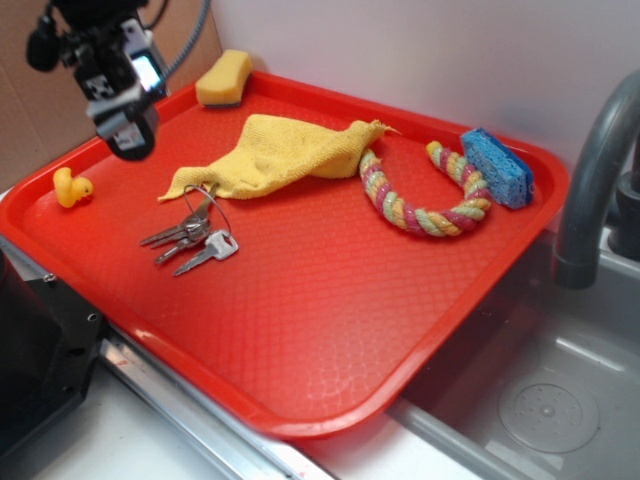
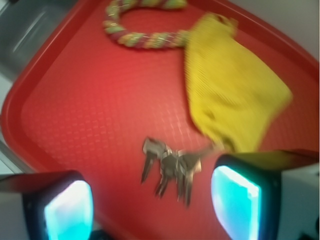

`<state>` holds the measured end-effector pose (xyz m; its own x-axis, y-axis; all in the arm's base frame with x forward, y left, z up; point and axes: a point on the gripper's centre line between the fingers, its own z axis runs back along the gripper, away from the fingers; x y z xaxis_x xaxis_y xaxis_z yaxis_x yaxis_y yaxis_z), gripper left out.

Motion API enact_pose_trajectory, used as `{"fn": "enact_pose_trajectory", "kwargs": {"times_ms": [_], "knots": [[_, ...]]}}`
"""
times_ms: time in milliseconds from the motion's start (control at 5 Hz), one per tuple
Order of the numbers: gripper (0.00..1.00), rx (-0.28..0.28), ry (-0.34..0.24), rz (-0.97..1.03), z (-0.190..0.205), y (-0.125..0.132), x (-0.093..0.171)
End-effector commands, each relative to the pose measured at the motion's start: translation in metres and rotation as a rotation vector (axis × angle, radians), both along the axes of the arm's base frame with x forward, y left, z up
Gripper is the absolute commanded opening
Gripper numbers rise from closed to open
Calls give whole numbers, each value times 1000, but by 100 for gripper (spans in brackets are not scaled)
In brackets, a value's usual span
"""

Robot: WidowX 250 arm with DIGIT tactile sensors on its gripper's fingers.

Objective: Grab the silver keys.

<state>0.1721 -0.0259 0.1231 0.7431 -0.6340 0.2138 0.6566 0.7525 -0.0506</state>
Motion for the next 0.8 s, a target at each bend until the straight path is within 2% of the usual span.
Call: {"fn": "enact_pose_trajectory", "kwargs": {"times_ms": [0, 200, 400, 600], "knots": [[100, 58, 77, -196, -52, 5, -2], [100, 109, 98, -258, -73, 14, 0], [100, 115, 9, -295, -84, 18, 13], [2, 78, 4, -258, -89, 21, 17]]}}
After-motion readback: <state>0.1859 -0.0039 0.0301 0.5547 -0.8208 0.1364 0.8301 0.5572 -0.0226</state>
